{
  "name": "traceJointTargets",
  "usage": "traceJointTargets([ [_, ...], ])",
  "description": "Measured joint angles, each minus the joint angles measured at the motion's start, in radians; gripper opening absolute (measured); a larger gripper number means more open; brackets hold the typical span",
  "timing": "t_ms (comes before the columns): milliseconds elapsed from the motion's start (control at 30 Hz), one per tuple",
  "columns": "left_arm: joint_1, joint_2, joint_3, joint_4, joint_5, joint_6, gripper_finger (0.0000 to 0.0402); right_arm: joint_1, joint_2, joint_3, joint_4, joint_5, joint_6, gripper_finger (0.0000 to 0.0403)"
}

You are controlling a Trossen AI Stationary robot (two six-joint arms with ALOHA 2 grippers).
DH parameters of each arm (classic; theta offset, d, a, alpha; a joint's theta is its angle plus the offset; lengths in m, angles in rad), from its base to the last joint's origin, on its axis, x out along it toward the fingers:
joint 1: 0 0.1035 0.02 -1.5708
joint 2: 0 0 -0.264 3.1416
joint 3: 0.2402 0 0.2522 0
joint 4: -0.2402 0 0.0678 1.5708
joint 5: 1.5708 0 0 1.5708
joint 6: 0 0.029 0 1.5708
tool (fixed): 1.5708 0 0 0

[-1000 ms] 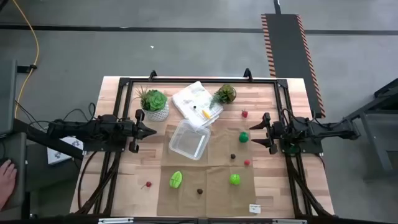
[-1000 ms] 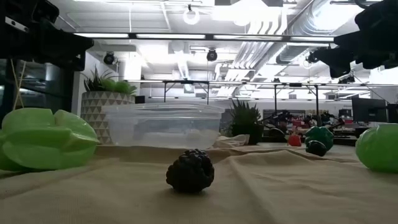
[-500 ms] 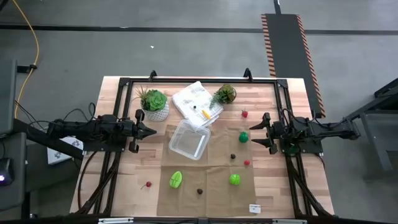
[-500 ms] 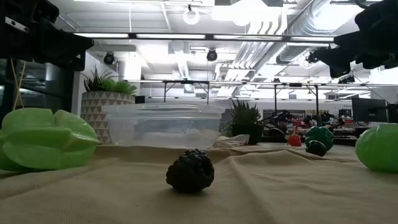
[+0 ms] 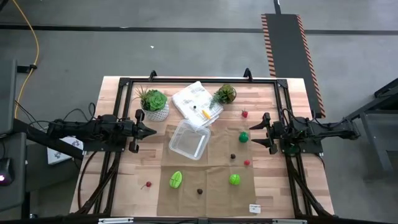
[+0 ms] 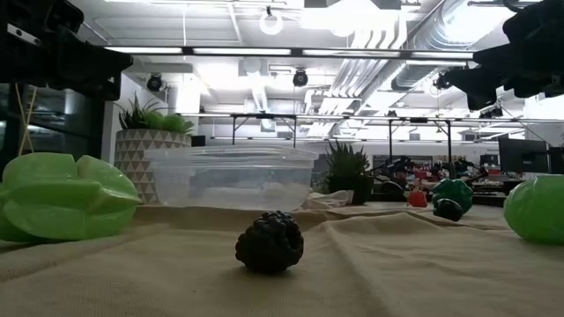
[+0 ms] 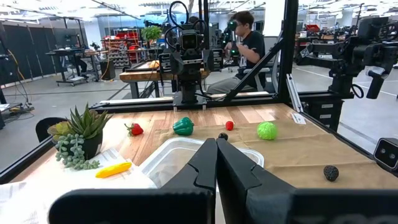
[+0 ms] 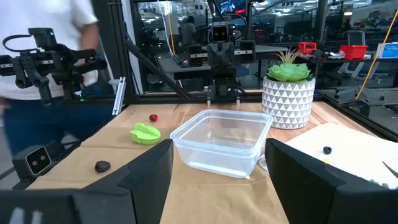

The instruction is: Pick and placing Produce into tupperware

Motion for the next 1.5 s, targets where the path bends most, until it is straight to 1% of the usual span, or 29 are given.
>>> traceJointTargets([
  [867,0.0,0.0,0.0,0.0,0.0,-0.005,0.0001,0.0,0.0,0.0,0.0,0.0,0.0,0.0245],
  [933,0.0,0.0,0.0,0.001,0.008,-0.109,0.0001,0.0,0.0,0.0,0.0,0.0,0.0,0.0245],
  [1167,0.0,0.0,0.0,0.002,0.016,-0.717,0.0001,0.0,0.0,0.0,0.0,0.0,0.0,0.0245],
  [1267,0.0,0.0,0.0,0.002,0.015,-0.93,0.0001,0.0,0.0,0.0,0.008,0.0,0.022,0.0245],
  [1333,0.0,0.0,0.0,0.002,0.014,-1.028,0.0001,0.0,0.0,0.0,0.014,0.0,0.089,0.0245],
  [1400,0.0,0.0,0.0,0.002,0.013,-1.1,0.0001,0.0,0.0,0.0,0.015,0.0,0.195,0.0245],
  [1467,0.0,0.0,0.0,0.002,0.012,-1.141,0.0001,0.0,0.0,0.0,0.025,0.0,0.361,0.0245],
  [1500,0.0,0.0,0.0,0.002,0.012,-1.161,0.0001,0.0,0.0,0.0,0.037,0.0,0.474,0.0245],
])
